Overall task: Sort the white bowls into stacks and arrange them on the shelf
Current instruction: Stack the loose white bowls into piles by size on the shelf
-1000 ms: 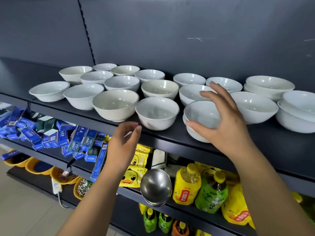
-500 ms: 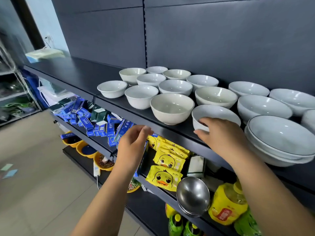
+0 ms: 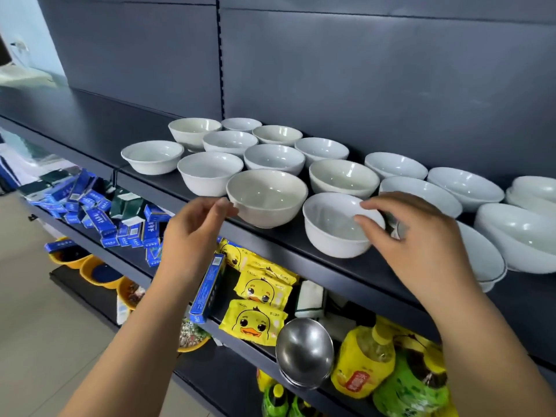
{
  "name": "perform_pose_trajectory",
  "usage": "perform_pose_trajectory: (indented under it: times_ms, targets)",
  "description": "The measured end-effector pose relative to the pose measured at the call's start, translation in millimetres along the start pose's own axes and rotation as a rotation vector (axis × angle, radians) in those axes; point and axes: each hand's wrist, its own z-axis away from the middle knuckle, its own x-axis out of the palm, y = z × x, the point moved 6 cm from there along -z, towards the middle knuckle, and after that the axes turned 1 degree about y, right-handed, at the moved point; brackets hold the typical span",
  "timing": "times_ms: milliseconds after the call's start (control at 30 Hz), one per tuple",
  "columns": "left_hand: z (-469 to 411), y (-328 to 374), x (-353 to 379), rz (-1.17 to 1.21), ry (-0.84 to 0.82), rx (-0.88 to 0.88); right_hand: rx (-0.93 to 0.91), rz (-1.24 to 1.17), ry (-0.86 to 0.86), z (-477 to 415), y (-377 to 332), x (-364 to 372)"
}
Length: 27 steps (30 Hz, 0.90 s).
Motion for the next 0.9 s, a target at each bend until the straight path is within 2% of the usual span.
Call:
perform_pose_trajectory:
  times_ms: [100, 233, 333, 467, 600, 733, 833, 900]
  targets:
    - [-15, -6, -14, 0.029, -0.019, 0.011, 0.000, -0.049, -0.017, -8, -29, 16]
    - [-47, -23, -51, 0.025, -0.033, 0.046, -0.079, 0.016, -0.095, -35, -91, 63]
    - [-74, -43, -94, 0.000, -0.055, 0.045, -0.093, 0.068, -0.263, -68, -144, 121]
    - [-95, -67, -163, -0.080, -0.031, 0.035, -0.073, 0.021, -0.481, -108, -198, 219]
    - [-106, -88, -216, -0.110, 0.000, -0.025, -0.012, 0.114, -0.671, -135, -214, 307]
    - [-110, -103, -250, -0.154, 0.039, -0.074, 0.160, 0.146, -0.739, -137, -195, 362]
    - [-111, -116, -264, -0.159, 0.043, -0.102, 0.285, 0.096, -0.646, -132, -180, 370]
    - [-113, -120, -263, -0.145, 0.027, -0.120, 0.259, 0.071, -0.591, -131, -180, 367]
